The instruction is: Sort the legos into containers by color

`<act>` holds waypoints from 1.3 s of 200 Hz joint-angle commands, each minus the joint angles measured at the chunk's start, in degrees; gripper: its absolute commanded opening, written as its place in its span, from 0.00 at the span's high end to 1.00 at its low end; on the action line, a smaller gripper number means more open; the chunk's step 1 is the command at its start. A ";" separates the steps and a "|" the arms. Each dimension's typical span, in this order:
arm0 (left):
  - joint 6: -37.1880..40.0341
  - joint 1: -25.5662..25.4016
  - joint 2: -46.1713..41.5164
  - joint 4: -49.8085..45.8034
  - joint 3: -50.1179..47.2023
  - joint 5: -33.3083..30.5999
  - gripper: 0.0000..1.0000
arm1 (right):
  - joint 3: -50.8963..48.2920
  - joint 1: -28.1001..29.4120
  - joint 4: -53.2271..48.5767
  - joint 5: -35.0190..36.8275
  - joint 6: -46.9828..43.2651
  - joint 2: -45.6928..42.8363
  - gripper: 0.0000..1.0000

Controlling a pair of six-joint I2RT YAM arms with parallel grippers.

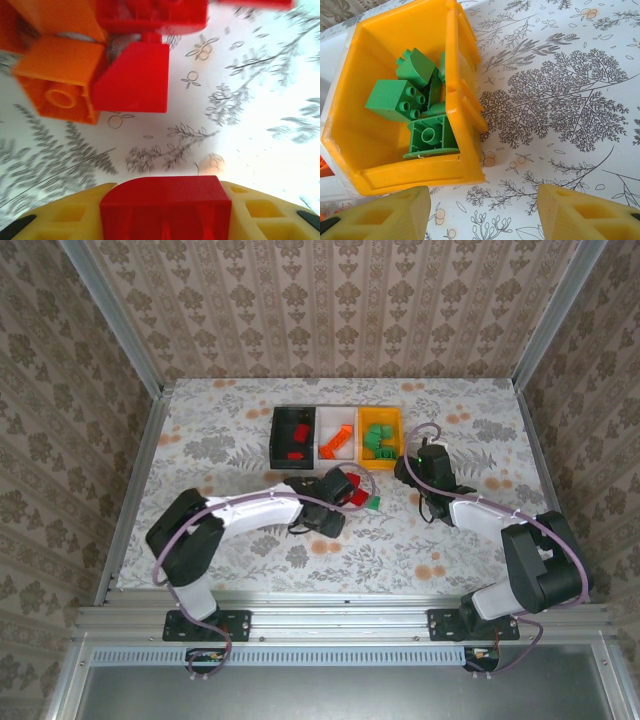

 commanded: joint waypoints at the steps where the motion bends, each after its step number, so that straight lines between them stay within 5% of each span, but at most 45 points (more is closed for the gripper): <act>1: 3.82 4.30 -4.42 -6.14 6.81 -2.82 0.56 | 0.64 0.40 0.31 -0.68 0.24 1.03 0.41; 60: 5.59 25.91 9.17 -10.95 28.56 4.25 0.56 | 0.91 0.91 -0.32 -0.73 -0.28 1.07 0.41; 111: 6.69 30.90 24.97 -18.16 47.22 7.07 0.56 | 1.34 0.95 -0.50 -0.68 -0.50 1.11 0.41; 130: 7.18 31.44 26.73 -18.95 50.01 7.46 0.49 | 1.53 0.97 -0.47 -1.05 -0.50 1.31 0.41; 217: 7.64 31.75 16.65 -18.56 50.73 13.60 0.01 | 2.67 2.12 -2.01 -2.60 -0.80 1.48 0.41; 260: 3.06 32.91 2.82 -8.98 38.52 17.10 0.00 | 7.88 11.43 -14.73 -0.53 -0.16 3.03 0.39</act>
